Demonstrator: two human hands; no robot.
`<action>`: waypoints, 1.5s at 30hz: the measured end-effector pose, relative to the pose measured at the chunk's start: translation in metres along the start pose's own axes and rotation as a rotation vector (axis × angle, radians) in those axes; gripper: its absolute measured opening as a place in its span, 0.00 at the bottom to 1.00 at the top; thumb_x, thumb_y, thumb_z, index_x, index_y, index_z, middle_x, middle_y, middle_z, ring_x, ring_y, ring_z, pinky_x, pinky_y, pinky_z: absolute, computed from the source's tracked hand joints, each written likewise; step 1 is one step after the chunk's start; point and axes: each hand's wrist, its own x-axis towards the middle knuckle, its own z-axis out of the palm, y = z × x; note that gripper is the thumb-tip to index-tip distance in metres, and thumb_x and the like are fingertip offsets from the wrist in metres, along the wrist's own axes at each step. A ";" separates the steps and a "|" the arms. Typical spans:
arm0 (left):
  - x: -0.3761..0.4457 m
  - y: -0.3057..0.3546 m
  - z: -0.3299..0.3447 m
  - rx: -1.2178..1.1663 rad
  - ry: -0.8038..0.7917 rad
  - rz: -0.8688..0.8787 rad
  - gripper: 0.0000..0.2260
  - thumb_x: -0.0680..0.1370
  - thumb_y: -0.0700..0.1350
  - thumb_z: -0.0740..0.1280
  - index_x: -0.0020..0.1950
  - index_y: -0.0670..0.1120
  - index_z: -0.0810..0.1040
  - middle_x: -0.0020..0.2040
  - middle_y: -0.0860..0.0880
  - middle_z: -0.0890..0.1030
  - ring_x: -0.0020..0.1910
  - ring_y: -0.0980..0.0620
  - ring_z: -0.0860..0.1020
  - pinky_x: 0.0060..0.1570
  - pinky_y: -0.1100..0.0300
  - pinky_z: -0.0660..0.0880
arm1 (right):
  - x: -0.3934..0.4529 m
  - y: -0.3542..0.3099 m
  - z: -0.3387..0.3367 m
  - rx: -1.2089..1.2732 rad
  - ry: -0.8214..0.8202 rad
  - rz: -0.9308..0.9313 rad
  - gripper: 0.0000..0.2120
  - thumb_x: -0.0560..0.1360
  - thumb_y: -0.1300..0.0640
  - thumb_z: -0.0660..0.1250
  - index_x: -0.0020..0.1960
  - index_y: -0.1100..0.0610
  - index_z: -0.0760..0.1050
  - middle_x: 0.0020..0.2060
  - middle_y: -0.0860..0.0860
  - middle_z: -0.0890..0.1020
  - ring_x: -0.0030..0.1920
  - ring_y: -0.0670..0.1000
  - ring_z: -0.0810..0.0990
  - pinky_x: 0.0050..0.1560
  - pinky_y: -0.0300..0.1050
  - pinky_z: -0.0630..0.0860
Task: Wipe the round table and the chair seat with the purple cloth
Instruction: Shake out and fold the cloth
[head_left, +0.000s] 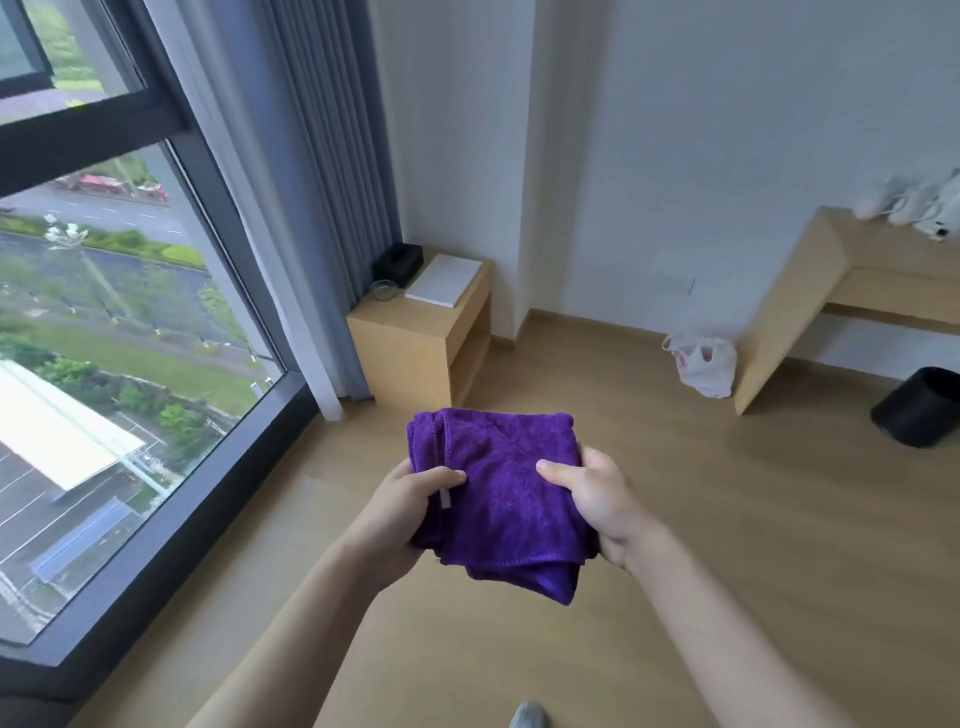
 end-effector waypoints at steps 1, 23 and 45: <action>0.019 0.011 0.008 0.006 -0.001 0.007 0.05 0.77 0.36 0.70 0.51 0.42 0.77 0.46 0.43 0.86 0.48 0.40 0.86 0.47 0.46 0.83 | 0.022 -0.012 -0.006 -0.001 -0.008 0.003 0.07 0.81 0.64 0.65 0.57 0.60 0.80 0.49 0.58 0.87 0.50 0.59 0.87 0.50 0.54 0.84; 0.473 0.240 0.113 0.063 0.044 -0.104 0.13 0.78 0.35 0.68 0.36 0.45 0.71 0.33 0.44 0.77 0.41 0.41 0.82 0.51 0.44 0.78 | 0.485 -0.205 -0.086 -0.047 0.049 0.030 0.04 0.80 0.63 0.68 0.53 0.60 0.81 0.45 0.57 0.88 0.46 0.57 0.88 0.48 0.54 0.84; 0.845 0.359 0.189 -0.186 0.253 -0.130 0.10 0.78 0.35 0.70 0.57 0.45 0.77 0.48 0.41 0.86 0.49 0.42 0.87 0.46 0.49 0.83 | 0.969 -0.359 -0.165 -0.386 -0.475 0.168 0.10 0.83 0.62 0.63 0.62 0.54 0.79 0.53 0.52 0.87 0.53 0.54 0.87 0.52 0.50 0.83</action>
